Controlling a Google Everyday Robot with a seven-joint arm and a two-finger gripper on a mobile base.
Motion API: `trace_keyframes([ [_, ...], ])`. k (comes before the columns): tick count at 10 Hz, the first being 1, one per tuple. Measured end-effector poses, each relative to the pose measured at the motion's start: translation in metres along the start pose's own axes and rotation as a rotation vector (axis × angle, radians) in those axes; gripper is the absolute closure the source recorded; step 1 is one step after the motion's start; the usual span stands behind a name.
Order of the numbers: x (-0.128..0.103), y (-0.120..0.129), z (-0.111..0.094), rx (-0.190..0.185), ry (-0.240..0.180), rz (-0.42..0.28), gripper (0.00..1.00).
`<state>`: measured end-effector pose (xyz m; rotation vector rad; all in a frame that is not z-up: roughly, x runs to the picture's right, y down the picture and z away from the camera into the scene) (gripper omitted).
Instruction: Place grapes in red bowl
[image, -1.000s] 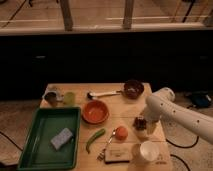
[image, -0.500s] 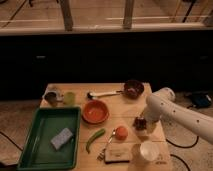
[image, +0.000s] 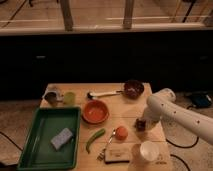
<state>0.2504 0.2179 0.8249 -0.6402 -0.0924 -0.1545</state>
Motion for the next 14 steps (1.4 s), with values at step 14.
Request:
trace_keyframes([
  [14,-0.048,-0.041,-0.085,0.088,0.035,-0.054,0.94],
])
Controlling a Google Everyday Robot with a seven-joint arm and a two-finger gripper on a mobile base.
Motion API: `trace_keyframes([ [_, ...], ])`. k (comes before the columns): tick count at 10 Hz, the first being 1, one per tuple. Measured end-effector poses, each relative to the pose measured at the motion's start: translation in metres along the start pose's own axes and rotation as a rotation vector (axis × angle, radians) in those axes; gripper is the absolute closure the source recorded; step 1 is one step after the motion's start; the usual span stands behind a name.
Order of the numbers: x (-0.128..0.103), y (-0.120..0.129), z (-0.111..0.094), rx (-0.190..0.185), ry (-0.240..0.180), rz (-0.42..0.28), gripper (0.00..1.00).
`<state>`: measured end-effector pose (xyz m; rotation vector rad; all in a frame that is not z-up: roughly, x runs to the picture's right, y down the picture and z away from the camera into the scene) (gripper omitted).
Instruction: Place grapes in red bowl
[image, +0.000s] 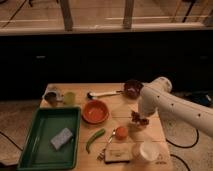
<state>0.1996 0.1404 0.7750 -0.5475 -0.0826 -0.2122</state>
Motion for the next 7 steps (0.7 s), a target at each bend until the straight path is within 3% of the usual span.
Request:
trace_keyframes([
  [5,-0.026,-0.016,-0.015,0.024,0.002,-0.05,0.99],
  [7,-0.05,-0.025,-0.02,0.027,-0.006,-0.083,0.99],
])
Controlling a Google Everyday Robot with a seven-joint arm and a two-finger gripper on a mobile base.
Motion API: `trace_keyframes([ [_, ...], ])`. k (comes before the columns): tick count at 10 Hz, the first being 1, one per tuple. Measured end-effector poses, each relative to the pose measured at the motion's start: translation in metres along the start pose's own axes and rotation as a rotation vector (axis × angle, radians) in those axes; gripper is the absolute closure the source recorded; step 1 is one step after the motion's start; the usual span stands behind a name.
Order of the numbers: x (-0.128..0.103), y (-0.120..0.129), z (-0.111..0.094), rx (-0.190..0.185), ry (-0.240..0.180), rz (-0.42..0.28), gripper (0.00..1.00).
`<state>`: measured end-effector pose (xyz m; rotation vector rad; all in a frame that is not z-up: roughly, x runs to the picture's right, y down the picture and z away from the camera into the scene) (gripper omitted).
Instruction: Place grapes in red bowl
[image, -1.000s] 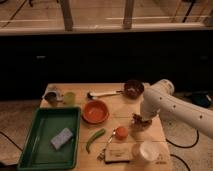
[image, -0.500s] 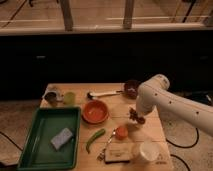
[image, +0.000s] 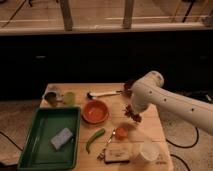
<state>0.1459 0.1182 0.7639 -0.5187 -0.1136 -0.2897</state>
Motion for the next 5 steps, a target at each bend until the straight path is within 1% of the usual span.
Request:
trace_keyframes([
  [2,-0.021,-0.011,-0.001,0.009,-0.004,-0.033,0.99],
  [4,-0.028,-0.016,-0.002,0.015,-0.002,-0.056,0.99],
  [5,-0.033,-0.019,-0.006,0.016,-0.002,-0.07,0.99],
])
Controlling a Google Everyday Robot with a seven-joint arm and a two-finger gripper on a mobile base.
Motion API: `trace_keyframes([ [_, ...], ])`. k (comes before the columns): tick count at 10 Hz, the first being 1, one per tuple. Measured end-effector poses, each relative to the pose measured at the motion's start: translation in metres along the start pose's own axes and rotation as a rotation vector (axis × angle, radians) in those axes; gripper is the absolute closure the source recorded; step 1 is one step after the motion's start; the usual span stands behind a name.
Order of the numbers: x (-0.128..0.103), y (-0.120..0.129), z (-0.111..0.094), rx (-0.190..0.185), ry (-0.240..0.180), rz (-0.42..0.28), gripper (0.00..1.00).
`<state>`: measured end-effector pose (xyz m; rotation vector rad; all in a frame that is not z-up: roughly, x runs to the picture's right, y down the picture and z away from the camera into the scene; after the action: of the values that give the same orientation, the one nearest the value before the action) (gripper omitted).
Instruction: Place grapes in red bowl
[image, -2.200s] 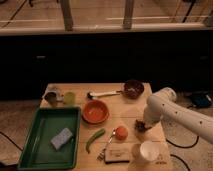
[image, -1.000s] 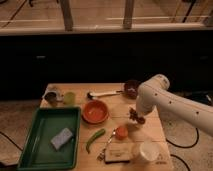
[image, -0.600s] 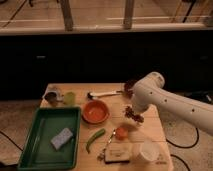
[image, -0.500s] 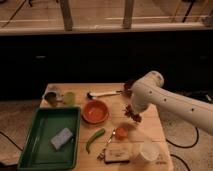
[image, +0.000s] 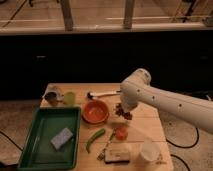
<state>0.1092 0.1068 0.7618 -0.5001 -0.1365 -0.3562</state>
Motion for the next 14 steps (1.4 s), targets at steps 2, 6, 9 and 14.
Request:
trace_keyframes([
  [2,-0.019,-0.007,-0.002,-0.003,-0.016,-0.029,0.99],
  [6,-0.036,-0.016,0.003,0.005,-0.029,-0.069,0.99],
  [9,-0.057,-0.027,0.004,0.005,-0.041,-0.106,0.99],
  [14,-0.069,-0.035,0.007,0.011,-0.061,-0.134,0.99],
])
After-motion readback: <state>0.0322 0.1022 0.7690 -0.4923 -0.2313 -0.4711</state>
